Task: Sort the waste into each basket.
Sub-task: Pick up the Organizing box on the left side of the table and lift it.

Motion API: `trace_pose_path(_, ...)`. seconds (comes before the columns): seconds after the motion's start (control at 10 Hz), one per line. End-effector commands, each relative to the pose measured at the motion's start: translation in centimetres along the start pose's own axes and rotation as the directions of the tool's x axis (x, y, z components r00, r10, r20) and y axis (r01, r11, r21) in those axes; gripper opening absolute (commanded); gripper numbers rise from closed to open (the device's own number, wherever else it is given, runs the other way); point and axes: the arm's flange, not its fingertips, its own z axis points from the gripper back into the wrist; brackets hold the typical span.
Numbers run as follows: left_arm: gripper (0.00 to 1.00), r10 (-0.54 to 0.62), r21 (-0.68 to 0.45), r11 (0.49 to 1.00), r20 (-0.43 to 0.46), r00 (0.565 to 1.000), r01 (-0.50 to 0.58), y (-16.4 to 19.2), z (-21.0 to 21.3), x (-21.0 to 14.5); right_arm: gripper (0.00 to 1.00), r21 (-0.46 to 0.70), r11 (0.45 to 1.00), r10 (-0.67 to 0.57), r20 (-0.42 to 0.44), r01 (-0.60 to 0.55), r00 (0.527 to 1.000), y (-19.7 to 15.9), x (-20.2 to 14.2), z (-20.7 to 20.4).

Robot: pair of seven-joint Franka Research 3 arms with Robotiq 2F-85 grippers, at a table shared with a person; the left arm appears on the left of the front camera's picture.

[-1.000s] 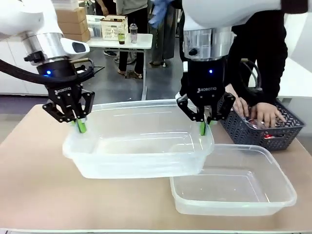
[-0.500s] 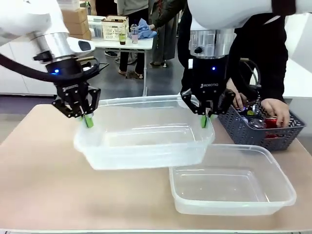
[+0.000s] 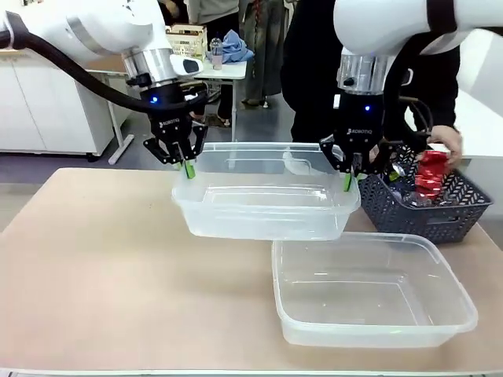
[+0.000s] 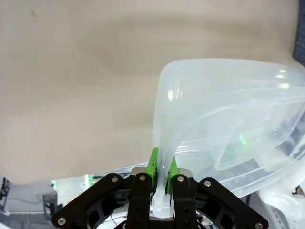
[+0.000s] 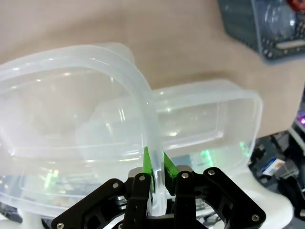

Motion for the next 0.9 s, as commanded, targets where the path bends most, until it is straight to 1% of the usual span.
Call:
trace_pose_path(0.0, 0.07, 0.09, -0.053, 0.995, -0.006, 0.996, -0.09, -0.2, 0.8, -1.0, 0.05, -0.016, 0.997, 0.075, 0.056, -0.074, 0.996, -0.1, 1.6, -0.3)
trace_pose_path(0.1, 0.07, 0.109, -0.056, 0.992, -0.019, 0.994, -0.11, 0.5, 1.2, -0.6, 0.05, -0.046, 0.996, 0.085, 0.103, -0.081, 0.991, 0.3, 2.3, -0.5)
trace_pose_path(0.2, 0.07, 0.118, -0.055, 0.991, -0.039, 0.992, -0.12, 1.2, 1.5, -0.2, 0.05, -0.058, 0.993, 0.105, 0.098, -0.099, 0.99, 1.2, 2.5, -0.6)
trace_pose_path(0.3, 0.07, 0.148, -0.059, 0.987, -0.045, 0.988, -0.151, 1.6, 1.6, -0.1, 0.05, -0.012, 0.993, 0.114, 0.069, -0.113, 0.991, 1.7, 2.9, -1.0)
trace_pose_path(0.4, 0.07, 0.156, -0.07, 0.985, -0.057, 0.986, -0.16, 2.0, 1.7, -0.3, 0.05, -0.019, 0.997, 0.081, 0.062, -0.08, 0.995, 0.6, 1.7, -0.5)
trace_pose_path(0.5, 0.07, 0.104, -0.024, 0.994, -0.019, 0.994, -0.104, 1.5, 0.4, 0.2, 0.05, -0.019, 0.997, 0.081, 0.062, -0.08, 0.995, 0.6, 1.7, -0.5)
trace_pose_path(0.8, 0.07, 0.104, -0.024, 0.994, -0.019, 0.994, -0.104, 1.5, 0.4, 0.2, 0.05, -0.019, 0.997, 0.081, 0.062, -0.08, 0.995, 0.6, 1.7, -0.5)
